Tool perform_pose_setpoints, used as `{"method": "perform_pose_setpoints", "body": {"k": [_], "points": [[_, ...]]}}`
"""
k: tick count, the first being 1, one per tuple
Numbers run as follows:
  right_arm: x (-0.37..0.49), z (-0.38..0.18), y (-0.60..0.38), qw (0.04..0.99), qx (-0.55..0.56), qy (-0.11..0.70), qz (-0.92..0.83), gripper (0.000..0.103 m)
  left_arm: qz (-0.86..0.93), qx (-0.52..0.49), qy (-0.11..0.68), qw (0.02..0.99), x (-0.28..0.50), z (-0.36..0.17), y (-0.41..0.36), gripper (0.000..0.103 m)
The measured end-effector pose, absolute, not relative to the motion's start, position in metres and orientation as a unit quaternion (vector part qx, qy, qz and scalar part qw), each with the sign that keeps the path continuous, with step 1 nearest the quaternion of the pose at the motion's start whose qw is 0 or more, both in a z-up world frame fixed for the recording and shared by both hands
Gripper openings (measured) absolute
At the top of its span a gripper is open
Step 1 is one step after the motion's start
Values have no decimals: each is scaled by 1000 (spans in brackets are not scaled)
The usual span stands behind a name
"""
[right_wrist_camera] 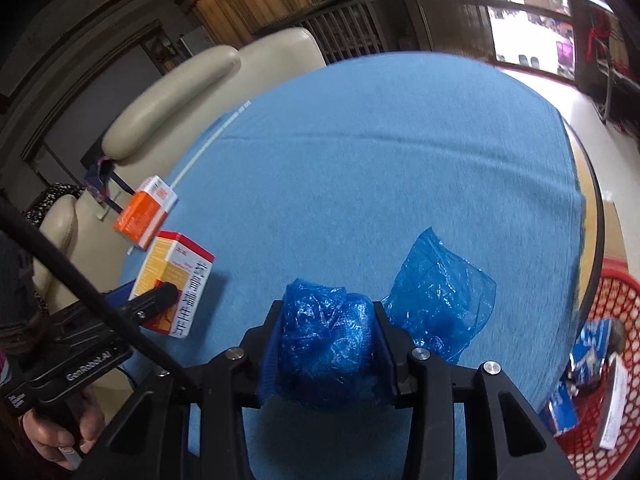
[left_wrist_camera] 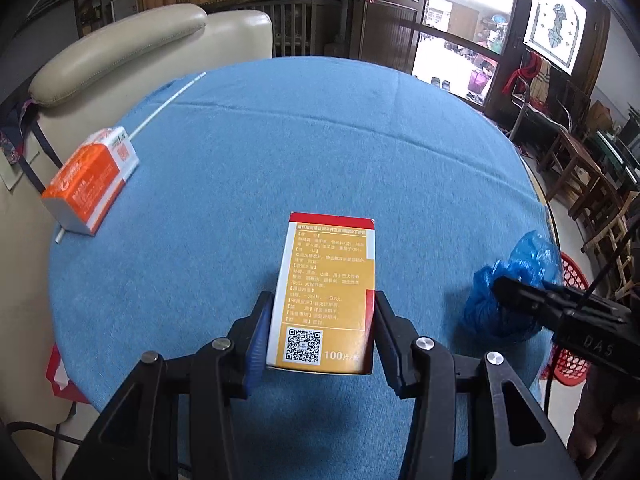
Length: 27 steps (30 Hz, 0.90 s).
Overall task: Collect trash
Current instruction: 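Lift the yellow medicine box in the left gripper while the right lifts the blue bag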
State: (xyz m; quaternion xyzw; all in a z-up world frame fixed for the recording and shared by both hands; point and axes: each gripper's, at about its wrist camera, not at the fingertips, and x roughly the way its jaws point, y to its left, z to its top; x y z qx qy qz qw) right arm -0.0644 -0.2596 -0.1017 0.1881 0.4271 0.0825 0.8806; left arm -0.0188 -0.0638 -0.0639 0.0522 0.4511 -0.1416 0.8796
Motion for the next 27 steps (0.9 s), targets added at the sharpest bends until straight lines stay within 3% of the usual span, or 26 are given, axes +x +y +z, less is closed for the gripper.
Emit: {"method": "perform_pose_setpoints", "body": {"k": [27], "points": [[-89,-105,-257,892,176,407,89,44,-135,48,478,866,-29,-101,-55,49]]}}
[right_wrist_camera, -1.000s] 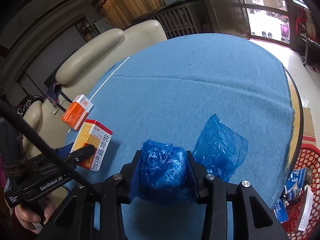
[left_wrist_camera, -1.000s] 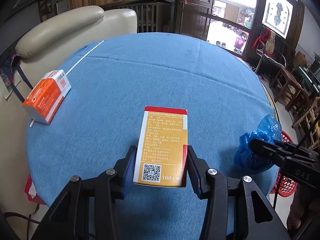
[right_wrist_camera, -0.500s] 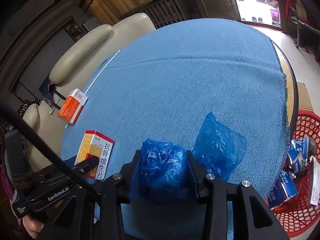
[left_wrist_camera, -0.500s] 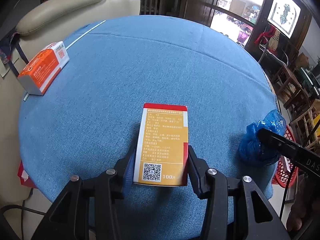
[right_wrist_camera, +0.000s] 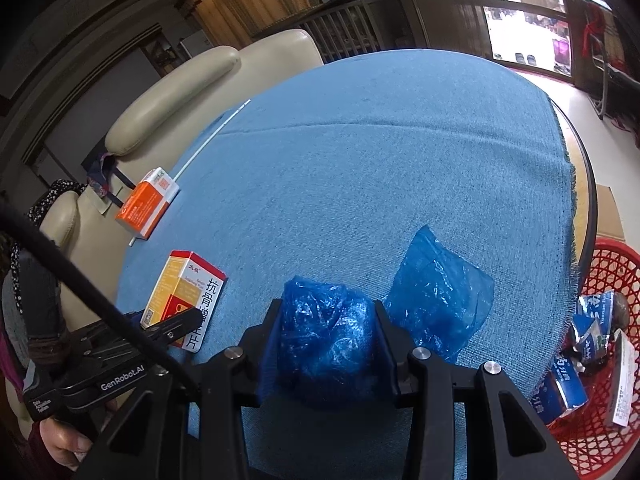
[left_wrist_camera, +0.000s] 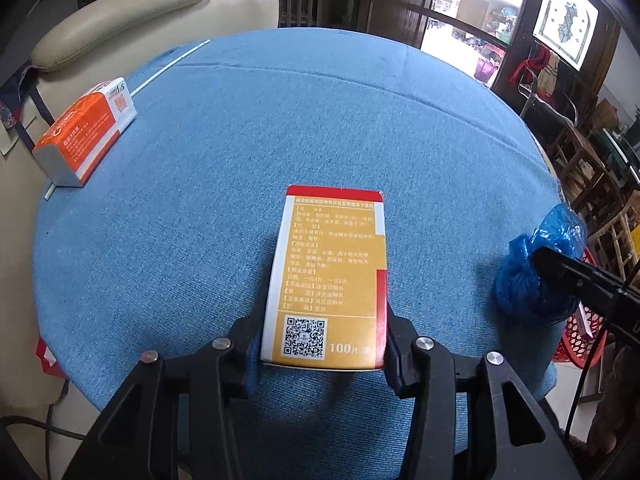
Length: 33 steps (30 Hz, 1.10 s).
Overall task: Collect trash
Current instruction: 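Lift the yellow medicine box in the left gripper while the right lifts the blue bag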
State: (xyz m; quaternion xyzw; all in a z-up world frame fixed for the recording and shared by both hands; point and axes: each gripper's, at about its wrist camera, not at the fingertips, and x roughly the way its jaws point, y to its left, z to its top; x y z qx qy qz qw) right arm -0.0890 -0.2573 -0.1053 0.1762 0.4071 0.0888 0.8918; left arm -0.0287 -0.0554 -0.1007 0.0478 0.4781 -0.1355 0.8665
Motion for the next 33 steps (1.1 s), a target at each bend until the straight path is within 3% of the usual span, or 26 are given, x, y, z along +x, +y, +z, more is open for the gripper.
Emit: {"method": "perform_pose_setpoints", "body": {"k": [33], "points": [[-95,-103,-249,899,128,409,87,45,-115,69,433,892,-48,-85,-53,49]]}}
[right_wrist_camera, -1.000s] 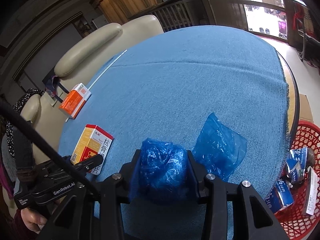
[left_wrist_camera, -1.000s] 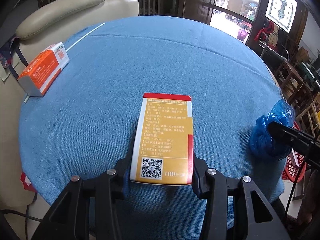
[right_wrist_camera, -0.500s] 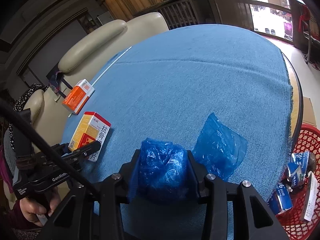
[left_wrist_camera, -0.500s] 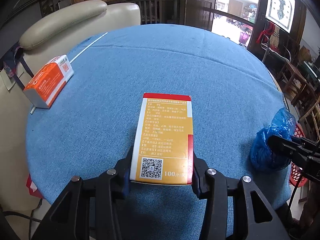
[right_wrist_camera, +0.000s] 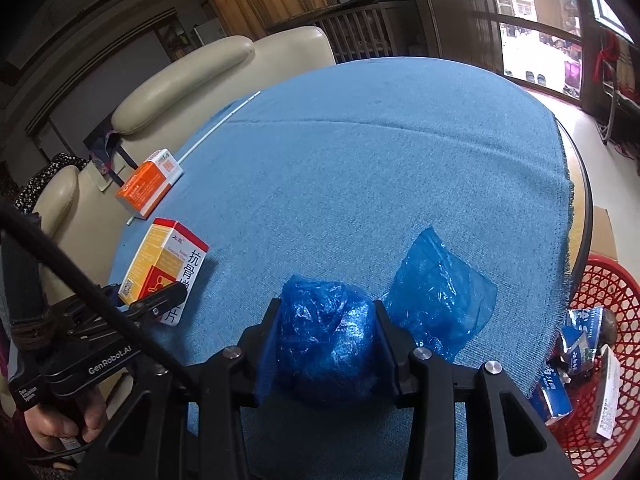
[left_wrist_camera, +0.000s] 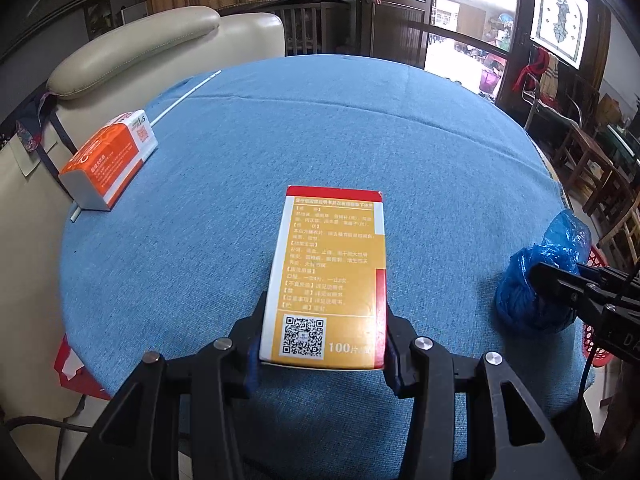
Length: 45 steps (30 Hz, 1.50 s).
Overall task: Collect trash
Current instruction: 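Lift the yellow medicine box in the left gripper while the right lifts the blue bag, then carry the blue bag and yellow box over the red wastebasket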
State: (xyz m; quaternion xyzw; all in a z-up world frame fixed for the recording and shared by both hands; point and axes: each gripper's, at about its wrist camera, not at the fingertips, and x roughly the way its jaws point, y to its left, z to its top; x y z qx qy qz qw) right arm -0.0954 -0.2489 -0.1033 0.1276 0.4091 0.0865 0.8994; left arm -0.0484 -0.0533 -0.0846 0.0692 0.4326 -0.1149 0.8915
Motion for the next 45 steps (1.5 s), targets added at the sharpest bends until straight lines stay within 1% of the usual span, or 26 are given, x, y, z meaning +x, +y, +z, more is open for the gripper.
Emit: {"method": "perform_pose_setpoints", "body": {"k": [14,19,23,29,35,42,45], "points": [[-97,-103,-245,901,129,407,69,45,-112,72,423,896,-62,-84,-42,49],[-90,-102,-236,906,99,405,70,45,-99,67,425,897,-55,-83,-32,49],[-81,-99,-233,904,89,412,72,45,-85,71,431,895,-47,-82,-27,49],[-74,-93,-229,908,86,399,94,45,-70,77,437,893,-35,-74,-27,49],[-76,-92,-242,915,83,383,94,44,-97,94,449,883,-19,-65,-57,49],[-84,-90,-297,918,142,368,52,45,-174,116,448,869,-2,-43,-118,49],[-92,-89,-322,917,168,362,28,45,-207,147,431,866,-3,-31,-151,49]]}}
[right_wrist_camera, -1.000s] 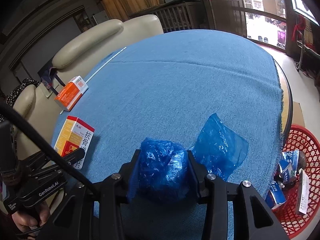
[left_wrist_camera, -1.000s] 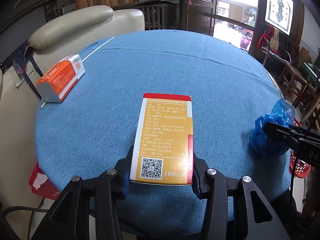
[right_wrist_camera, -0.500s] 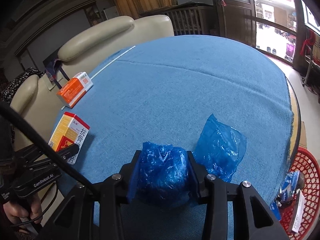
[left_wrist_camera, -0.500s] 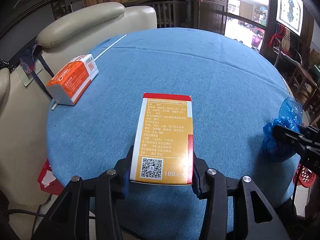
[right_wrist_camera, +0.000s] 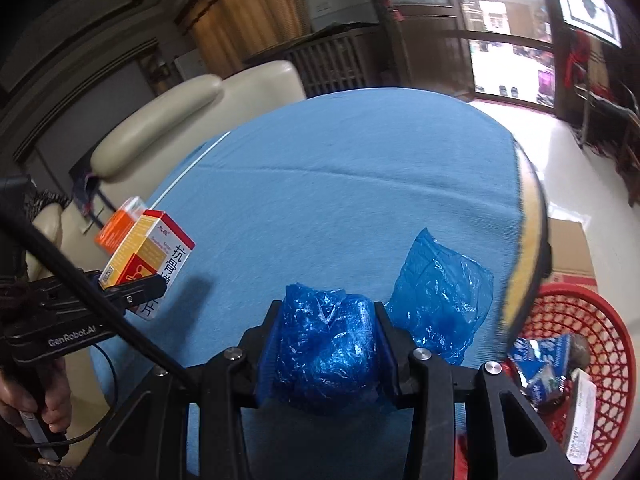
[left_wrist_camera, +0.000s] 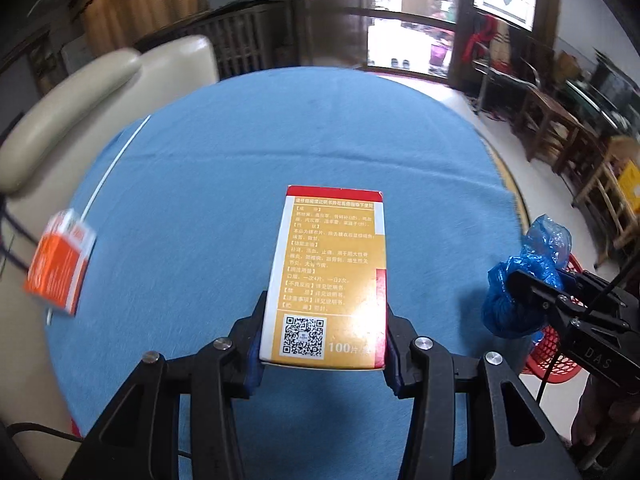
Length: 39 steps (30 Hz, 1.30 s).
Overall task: Collect trash
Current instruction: 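Carry the blue bag and yellow box over the red wastebasket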
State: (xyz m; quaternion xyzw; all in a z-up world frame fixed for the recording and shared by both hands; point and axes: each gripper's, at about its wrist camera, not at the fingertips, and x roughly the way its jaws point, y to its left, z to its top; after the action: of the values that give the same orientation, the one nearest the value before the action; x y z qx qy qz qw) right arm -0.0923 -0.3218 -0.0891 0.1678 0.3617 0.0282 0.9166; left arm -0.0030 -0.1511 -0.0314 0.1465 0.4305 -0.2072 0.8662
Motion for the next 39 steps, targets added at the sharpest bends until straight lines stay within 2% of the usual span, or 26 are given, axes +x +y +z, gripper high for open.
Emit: {"method": "perform_pose_setpoints", "body": {"k": [12,23,39], "points": [[-141,-73,-404,918,219,323,-77,45,-310,216,403,833,-20,-15,-247,49],[-172,-76,-444,904,250,323,-123,45,-325,237,414,816,-31,-23,-271,49],[-180,-82,-452,894,270,331,-137,45,-350,259,414,799,-47,-30,-299,49]]}}
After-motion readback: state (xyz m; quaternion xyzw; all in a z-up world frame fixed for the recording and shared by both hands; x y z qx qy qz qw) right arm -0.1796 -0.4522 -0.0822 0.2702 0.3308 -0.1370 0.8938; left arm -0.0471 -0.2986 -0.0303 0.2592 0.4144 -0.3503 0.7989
